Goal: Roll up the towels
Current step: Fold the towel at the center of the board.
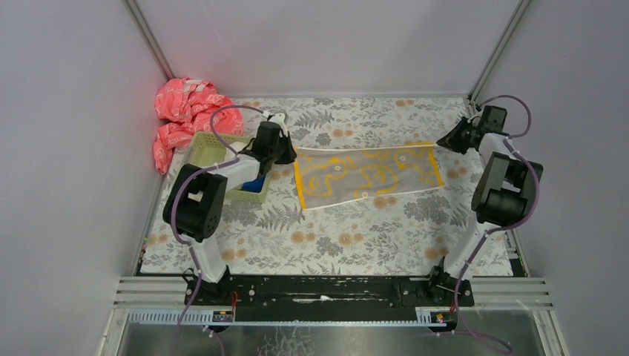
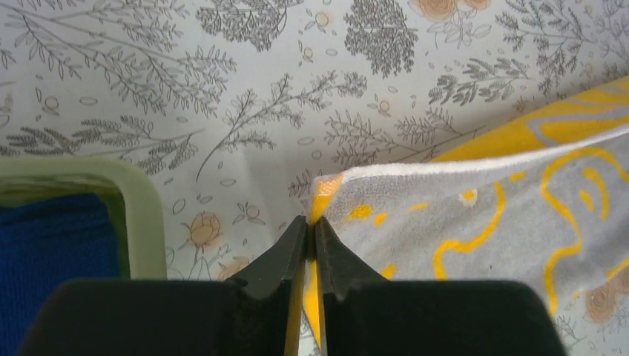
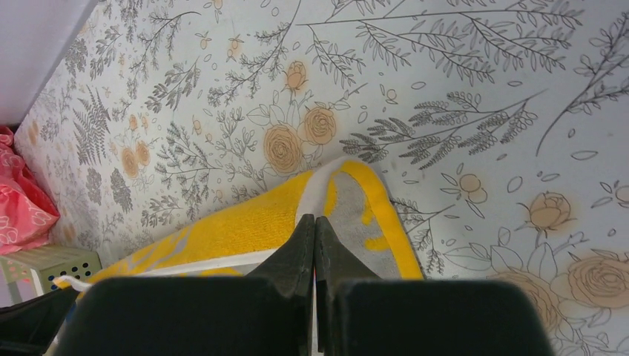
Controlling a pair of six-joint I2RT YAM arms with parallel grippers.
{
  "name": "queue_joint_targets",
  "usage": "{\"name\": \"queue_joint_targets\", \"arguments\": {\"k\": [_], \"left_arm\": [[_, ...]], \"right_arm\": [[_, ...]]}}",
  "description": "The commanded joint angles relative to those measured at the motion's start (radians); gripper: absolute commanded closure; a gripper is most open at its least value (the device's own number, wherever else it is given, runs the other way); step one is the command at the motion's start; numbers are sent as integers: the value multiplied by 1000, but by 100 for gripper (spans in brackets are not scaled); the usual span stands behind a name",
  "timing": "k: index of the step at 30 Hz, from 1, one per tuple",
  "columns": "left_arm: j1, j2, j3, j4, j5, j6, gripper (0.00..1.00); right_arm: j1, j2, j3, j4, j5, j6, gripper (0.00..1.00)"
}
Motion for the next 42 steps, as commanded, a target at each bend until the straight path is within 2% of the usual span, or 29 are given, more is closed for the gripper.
{"name": "queue_joint_targets", "arguments": {"k": [1,7,19,27,37,42], "left_arm": [[0,-59,-61,68,22,19,93],[-21,-139,-141,55,8,21,93],[-173,-301,-261,-30,-191,27,96],[-257,-376,-314,-120,-290,-7,98],[-359,-393,-446,-101,-354,-117,93],[-422,-452,-498,-100,-414,-147,86]], "right_arm": [[-20,-86,-35,2,-17,-1,100],[-25,-139,-83,-62,25,-27,100],[-49,-220,-157,-168,176,-61,100],[-63,-251,-210,-187,254,-64,100],[-64,-197,-280,-123,248,-32,100],[-64,-207,-287,-120,222,-36,83]]}}
